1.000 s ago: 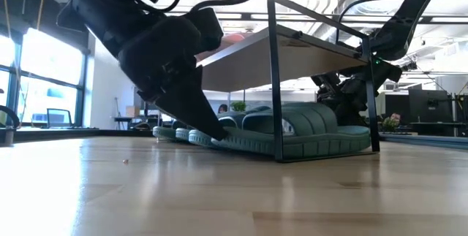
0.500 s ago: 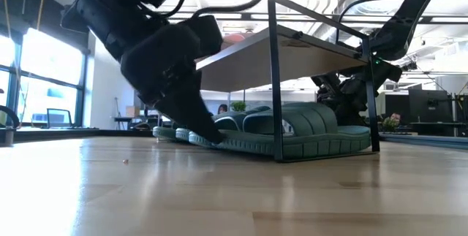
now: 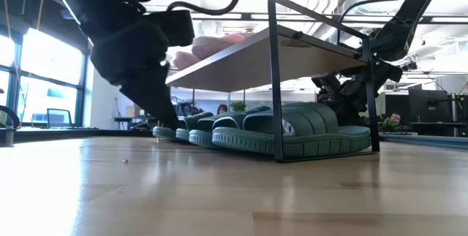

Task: Pick and place slides into the shelf
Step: Put the green slide under the shelf, then adjust the slides on the shelf

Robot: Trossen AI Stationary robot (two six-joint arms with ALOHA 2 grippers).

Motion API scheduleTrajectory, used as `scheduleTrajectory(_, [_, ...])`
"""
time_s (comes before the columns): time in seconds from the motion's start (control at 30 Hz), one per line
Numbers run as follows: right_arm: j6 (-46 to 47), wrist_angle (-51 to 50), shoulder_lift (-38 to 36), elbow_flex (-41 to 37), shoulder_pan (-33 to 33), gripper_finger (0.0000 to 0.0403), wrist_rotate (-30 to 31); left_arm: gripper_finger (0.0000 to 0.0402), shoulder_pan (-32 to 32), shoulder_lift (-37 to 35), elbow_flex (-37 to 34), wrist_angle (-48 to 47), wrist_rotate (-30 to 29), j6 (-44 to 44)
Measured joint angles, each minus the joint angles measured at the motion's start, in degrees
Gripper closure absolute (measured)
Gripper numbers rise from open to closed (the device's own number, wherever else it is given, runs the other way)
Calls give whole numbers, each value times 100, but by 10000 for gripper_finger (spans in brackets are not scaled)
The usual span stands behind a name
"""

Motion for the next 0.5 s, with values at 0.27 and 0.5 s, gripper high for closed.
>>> scheduleTrajectory(0.27, [-106,-2,-149,0,-270,403,-24,402,12,-638,0,-1343,-282,-448])
scheduleTrajectory(0.5, [-109,60,-348,118,-694,403,-33,402,421,-1499,-406,-2021,-113,-851])
